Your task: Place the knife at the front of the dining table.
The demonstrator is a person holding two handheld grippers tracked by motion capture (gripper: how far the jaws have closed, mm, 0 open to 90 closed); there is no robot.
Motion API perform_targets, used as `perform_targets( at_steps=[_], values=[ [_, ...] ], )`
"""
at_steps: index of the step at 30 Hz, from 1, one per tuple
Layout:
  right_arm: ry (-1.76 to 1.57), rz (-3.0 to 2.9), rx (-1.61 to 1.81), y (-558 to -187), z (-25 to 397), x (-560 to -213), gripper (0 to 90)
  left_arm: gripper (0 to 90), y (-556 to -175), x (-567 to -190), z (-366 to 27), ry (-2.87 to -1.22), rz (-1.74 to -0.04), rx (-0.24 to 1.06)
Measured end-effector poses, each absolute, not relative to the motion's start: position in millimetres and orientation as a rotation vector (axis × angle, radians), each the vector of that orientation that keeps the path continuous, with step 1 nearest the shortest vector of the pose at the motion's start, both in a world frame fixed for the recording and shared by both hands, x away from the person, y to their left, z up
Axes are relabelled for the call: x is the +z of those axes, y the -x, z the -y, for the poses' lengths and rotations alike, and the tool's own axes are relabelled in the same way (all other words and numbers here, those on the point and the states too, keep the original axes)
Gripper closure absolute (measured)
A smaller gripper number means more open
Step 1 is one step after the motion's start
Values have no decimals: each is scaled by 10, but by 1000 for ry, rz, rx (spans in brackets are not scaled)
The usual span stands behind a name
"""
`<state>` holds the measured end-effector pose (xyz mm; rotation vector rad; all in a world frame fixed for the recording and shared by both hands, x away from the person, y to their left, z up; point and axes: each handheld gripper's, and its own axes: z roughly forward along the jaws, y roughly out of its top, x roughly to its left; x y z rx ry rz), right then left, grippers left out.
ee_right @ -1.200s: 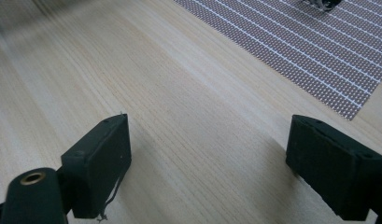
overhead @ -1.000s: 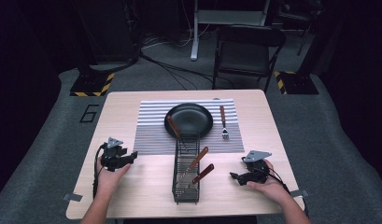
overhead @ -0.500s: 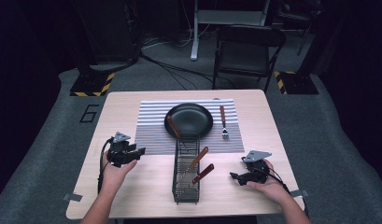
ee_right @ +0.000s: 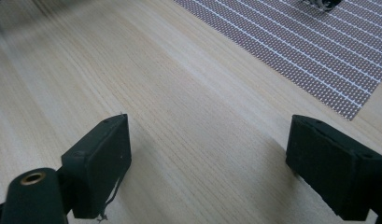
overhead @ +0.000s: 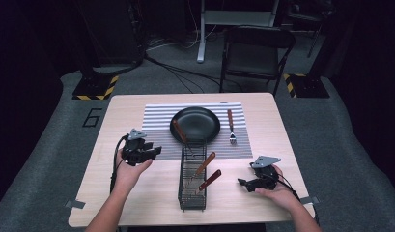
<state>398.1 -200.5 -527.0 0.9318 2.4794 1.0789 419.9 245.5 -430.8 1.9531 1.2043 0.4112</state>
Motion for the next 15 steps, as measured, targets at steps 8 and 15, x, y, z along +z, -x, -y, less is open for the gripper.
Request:
perform_targets(
  at_steps=[8, 15],
  values=[
    [-932, -2477, 1079, -3980, 2006, -5271, 132, 608, -4222, -4201, -2298, -1952, -1169, 381],
    [-923, -2484, 1081, -3981, 2009, -5270, 132, 607, -4211, -4102, -2161, -1926, -1124, 359]
  ],
)
